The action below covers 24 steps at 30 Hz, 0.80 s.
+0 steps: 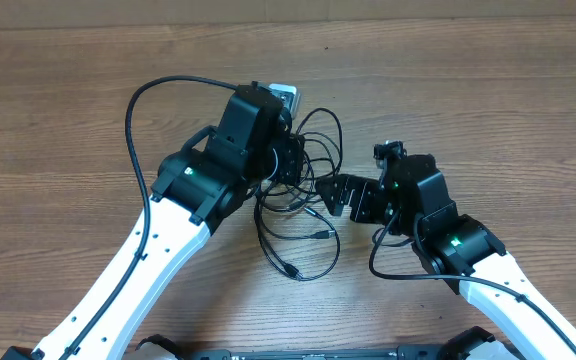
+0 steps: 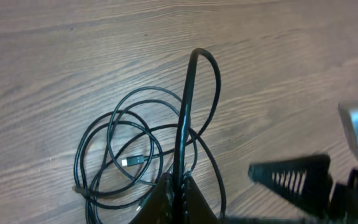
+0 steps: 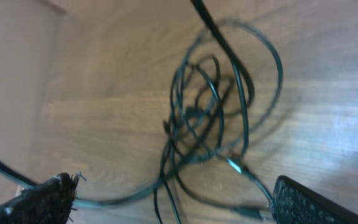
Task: Untangle cables
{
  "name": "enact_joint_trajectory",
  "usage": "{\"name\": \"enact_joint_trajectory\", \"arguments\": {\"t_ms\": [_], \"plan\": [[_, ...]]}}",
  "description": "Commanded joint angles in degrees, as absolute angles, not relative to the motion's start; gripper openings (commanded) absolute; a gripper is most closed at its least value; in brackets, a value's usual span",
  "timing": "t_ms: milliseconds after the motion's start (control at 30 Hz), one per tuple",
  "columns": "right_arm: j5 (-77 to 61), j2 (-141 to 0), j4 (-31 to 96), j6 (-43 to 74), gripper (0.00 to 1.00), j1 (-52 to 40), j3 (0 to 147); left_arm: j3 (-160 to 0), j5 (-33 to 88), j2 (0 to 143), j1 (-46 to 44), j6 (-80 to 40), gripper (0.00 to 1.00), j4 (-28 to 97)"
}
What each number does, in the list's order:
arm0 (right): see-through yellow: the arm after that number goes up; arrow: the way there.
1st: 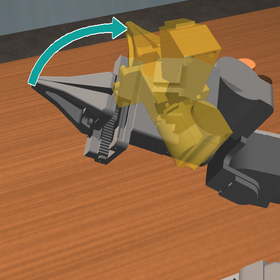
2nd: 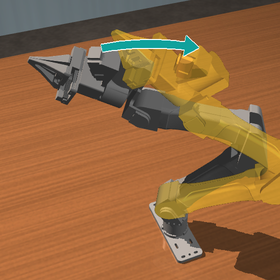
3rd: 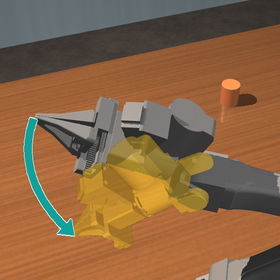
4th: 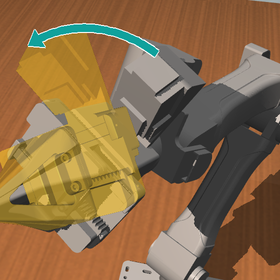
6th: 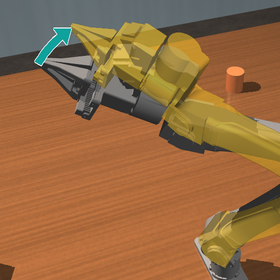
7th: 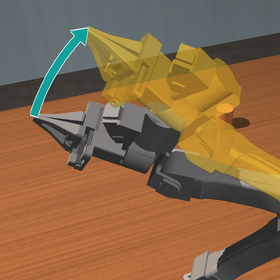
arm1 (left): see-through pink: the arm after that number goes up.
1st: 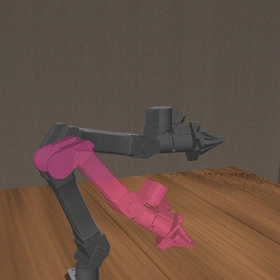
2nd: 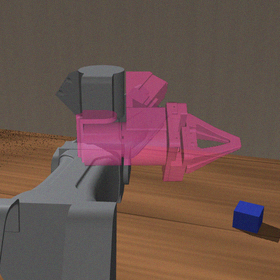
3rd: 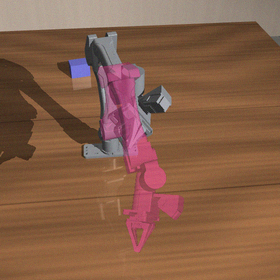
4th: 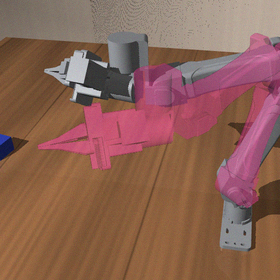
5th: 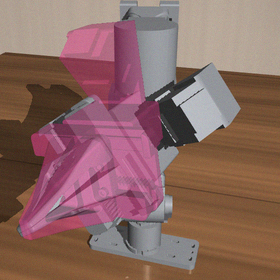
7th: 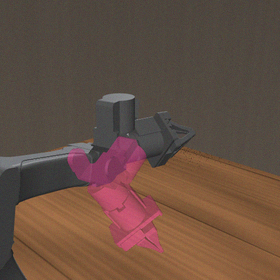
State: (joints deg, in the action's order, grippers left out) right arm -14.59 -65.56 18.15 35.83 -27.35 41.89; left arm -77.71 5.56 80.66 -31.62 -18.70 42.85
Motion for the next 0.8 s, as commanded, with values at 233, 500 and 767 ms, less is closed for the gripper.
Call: {"name": "enact_joint_trajectory", "arguments": {"t_ms": [233, 500, 767], "plan": [[-13.54, -70.46, 9.34, 40.91, 1.0, -27.24, 43.2, -83.35, 14.85, 71.05, -31.44, -10.26, 0.04, 42.61], [-19.79, -71.44, 10.41, 34.83, 1.0, -27.24, 43.2, -83.35, 13.34, 70.37, -31.44, -10.92, 0.04, 42.57], [-22.39, -71.44, 11.35, 33.95, 1.0, -27.24, 43.2, -83.37, 9.3, 70.35, -31.4, -17.61, 0.04, 39.81]]}}
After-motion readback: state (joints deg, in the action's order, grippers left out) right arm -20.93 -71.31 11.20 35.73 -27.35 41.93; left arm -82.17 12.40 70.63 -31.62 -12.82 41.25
